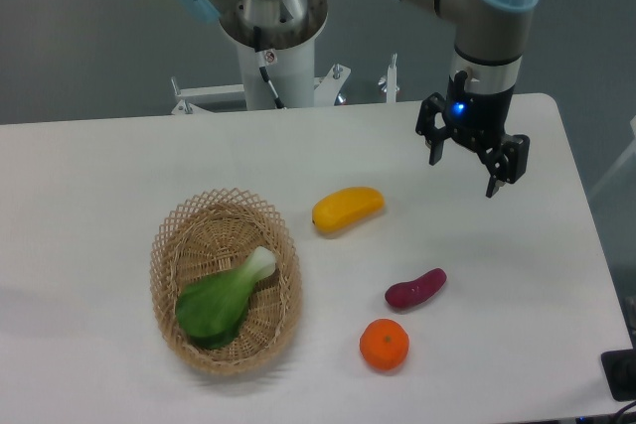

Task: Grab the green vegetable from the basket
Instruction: 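Move the open gripper over the basket above the green bok choy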

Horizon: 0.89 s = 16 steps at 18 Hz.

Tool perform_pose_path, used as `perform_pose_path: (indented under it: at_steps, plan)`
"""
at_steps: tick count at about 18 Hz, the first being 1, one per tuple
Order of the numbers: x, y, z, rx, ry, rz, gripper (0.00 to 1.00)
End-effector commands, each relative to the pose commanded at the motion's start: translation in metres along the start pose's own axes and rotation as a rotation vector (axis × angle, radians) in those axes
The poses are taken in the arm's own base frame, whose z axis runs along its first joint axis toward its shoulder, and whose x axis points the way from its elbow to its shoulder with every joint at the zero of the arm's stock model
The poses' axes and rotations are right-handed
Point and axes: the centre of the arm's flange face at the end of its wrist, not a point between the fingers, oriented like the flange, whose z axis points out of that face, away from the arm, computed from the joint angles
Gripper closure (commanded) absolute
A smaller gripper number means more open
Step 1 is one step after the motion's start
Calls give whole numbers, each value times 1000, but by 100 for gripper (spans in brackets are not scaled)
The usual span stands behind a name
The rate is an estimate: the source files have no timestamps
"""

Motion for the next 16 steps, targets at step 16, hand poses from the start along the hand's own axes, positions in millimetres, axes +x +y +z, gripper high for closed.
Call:
perform_pose_path:
  at_steps: [16]
  plan:
    - [75,-115,35,125,63,-302,0]
